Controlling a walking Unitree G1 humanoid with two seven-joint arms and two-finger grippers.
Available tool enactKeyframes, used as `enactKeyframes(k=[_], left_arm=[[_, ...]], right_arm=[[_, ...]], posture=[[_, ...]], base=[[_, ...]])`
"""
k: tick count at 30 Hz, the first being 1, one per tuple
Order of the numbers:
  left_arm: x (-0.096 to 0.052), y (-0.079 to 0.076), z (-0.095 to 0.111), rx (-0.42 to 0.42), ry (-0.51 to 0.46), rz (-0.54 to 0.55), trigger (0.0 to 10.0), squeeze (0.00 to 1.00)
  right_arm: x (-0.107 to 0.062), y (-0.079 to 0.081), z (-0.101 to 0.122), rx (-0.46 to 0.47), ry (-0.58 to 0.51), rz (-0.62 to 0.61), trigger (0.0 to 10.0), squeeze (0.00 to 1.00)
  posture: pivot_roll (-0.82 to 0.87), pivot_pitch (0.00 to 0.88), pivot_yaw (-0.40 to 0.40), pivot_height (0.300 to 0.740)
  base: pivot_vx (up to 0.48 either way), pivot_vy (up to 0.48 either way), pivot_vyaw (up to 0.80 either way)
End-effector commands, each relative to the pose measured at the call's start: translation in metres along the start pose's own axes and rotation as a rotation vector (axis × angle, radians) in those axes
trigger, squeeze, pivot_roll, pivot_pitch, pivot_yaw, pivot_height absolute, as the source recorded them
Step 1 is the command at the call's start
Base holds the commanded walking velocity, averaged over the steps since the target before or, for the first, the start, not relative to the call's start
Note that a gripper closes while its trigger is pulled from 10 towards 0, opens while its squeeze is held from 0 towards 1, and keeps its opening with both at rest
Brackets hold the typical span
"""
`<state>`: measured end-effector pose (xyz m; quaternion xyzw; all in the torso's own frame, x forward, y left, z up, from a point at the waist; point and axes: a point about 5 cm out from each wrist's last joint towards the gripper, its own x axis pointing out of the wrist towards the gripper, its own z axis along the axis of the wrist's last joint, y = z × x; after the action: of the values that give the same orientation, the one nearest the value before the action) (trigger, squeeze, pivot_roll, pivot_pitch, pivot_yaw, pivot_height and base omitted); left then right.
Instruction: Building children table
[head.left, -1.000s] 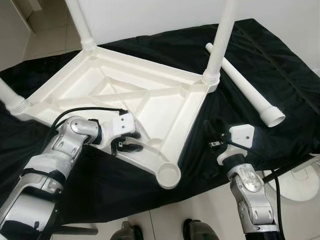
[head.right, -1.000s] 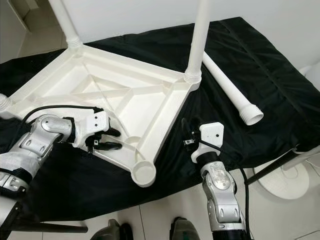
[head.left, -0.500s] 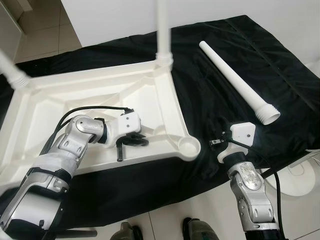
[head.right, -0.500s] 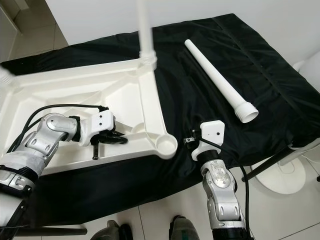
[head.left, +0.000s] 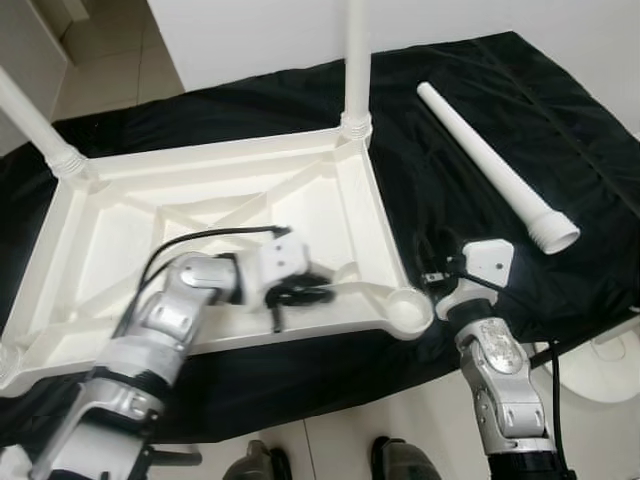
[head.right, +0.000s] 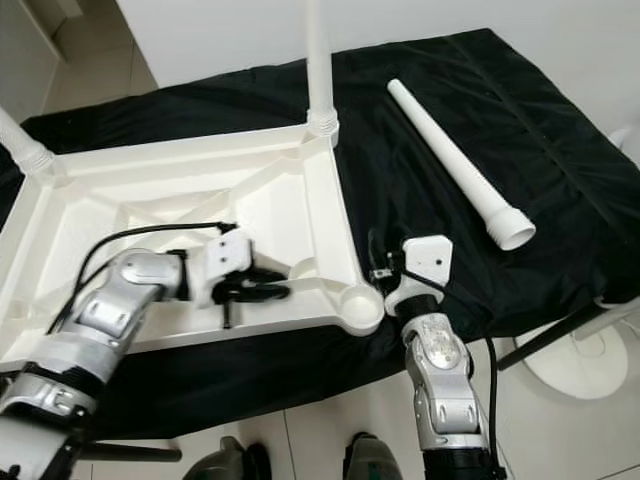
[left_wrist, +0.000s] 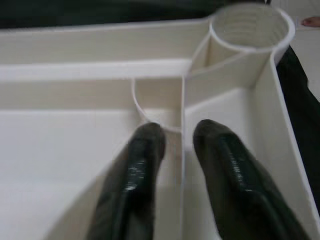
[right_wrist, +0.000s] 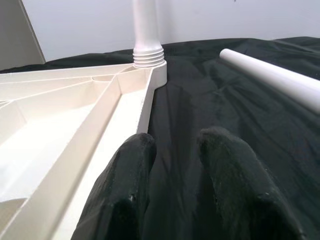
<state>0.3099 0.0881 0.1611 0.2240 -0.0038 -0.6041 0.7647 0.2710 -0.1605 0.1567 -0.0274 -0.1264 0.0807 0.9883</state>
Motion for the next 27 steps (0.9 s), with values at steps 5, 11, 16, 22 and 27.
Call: enactKeyframes(k=[5,11,16,22,27], left_arm=[[-0.007,0.014,0.006,-0.008,-0.005,0.127,10.0,0.00],[-0.012,0.027,0.017,-0.018,-0.041,0.223,10.0,0.00],[-0.016,0.042,0.031,-0.065,-0.113,0.412,10.0,0.00],[-0.013,0.037,0.039,-0.152,-0.174,0.504,10.0,0.00],[0.000,0.026,0.050,-0.205,-0.242,0.520,10.0,0.00]], right_arm=[[0.005,-0.009,0.001,0.003,-0.006,-0.032,10.0,0.00],[0.008,-0.021,0.004,0.013,-0.016,-0.082,10.0,0.45],[0.012,-0.043,0.009,-0.006,-0.030,-0.154,10.0,1.00],[0.013,-0.063,0.013,-0.045,-0.038,-0.200,10.0,1.00],[0.010,-0.081,0.013,-0.096,-0.024,-0.242,10.0,1.00]], posture=[[-0.14,0.132,0.119,0.740],[-0.14,0.133,0.116,0.740],[-0.14,0.131,0.116,0.740],[-0.14,0.130,0.114,0.740],[-0.14,0.137,0.104,0.740]], base=[[0.000,0.000,0.00],[0.000,0.000,0.00],[0.000,0.000,0.00],[0.000,0.000,0.00],[0.000,0.000,0.00]])
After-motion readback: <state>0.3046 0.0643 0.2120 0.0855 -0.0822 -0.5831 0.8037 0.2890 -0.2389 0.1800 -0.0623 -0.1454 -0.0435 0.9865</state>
